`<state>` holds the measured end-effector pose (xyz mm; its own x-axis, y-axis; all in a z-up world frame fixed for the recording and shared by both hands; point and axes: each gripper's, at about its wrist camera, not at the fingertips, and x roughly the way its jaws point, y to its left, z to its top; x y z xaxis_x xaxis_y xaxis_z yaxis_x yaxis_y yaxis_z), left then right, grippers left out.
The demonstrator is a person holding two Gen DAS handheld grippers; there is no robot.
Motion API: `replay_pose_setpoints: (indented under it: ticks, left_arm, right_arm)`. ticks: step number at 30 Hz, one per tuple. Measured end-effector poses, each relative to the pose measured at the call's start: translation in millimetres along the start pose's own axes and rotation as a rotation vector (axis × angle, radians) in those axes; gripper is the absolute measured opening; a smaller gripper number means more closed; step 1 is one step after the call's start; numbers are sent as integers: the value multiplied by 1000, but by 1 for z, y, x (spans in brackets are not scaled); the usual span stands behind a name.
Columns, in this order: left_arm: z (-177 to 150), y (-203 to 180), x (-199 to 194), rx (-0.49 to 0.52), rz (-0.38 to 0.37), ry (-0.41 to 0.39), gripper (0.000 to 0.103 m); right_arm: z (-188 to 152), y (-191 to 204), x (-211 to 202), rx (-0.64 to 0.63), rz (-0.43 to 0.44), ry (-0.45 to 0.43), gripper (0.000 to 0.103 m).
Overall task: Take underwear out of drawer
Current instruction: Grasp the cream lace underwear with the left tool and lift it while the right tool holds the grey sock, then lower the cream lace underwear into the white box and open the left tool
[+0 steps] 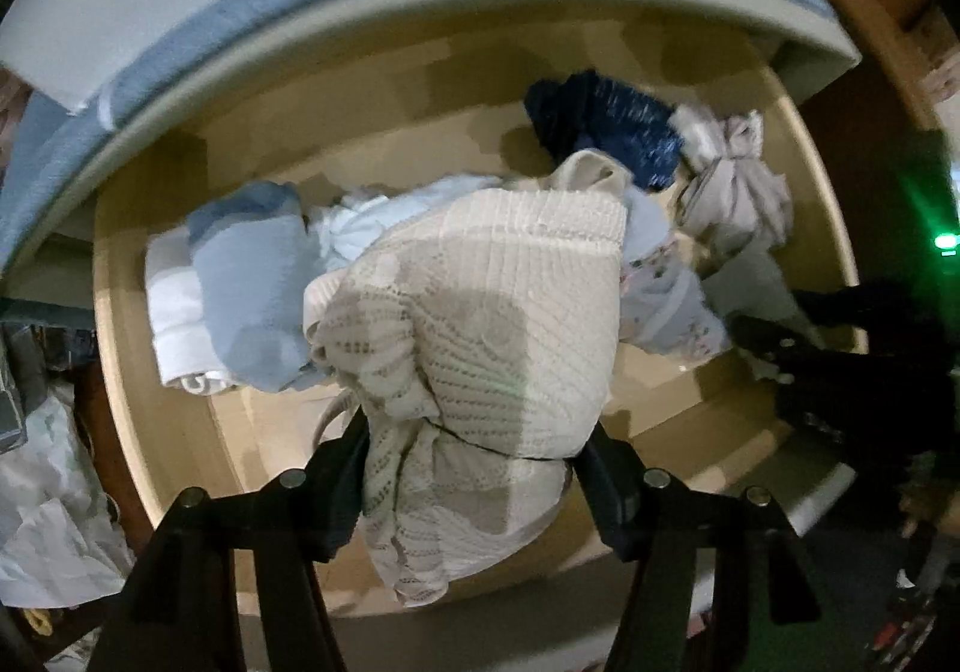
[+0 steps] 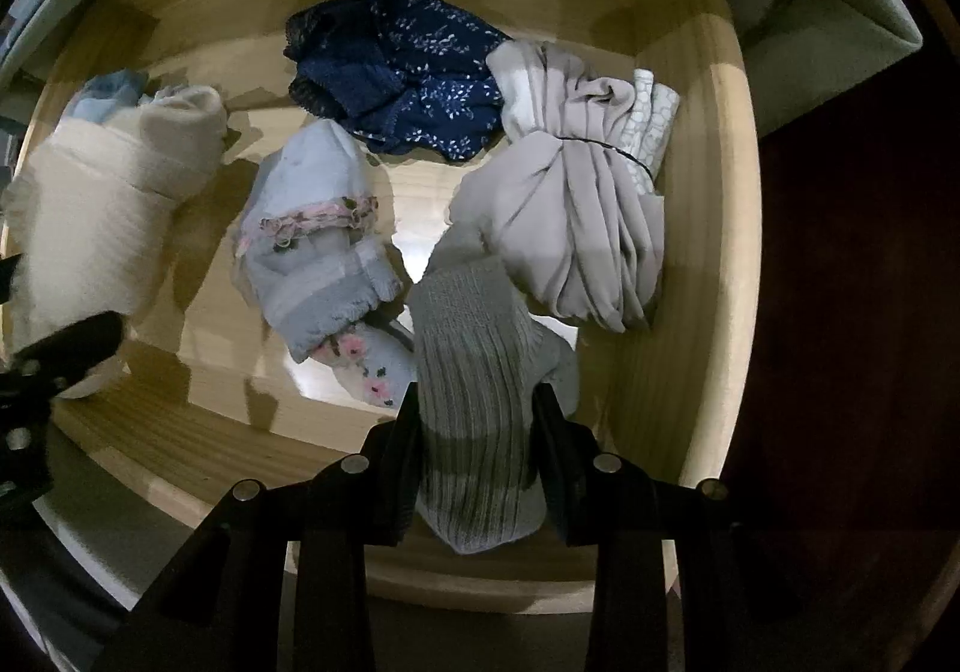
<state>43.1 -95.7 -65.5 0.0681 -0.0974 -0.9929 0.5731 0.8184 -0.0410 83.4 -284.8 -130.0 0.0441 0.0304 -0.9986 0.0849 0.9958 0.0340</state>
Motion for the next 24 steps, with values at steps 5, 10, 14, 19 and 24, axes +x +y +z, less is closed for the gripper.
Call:
replay_pose_setpoints:
  ticks: [5,10,14,19,24]
  left_arm:
    - [-3,9,-38,-19,-55,-61,63]
    - [2,15,-94,6,-102,-159,63]
    - [4,21,-135,15,-140,-237,63]
    - [4,24,-185,5,-150,-388,63]
    - [8,29,-221,-48,-47,-604,63]
  right_arm:
    - [1,-2,-2,0,-1,-4,32]
    - [1,-2,-3,-5,-3,-7,32]
    - [1,-2,-3,-6,-6,-6,32]
    - [1,-1,-3,-7,-10,-8,32]
    - [2,-1,-4,-8,-16,-12,32]
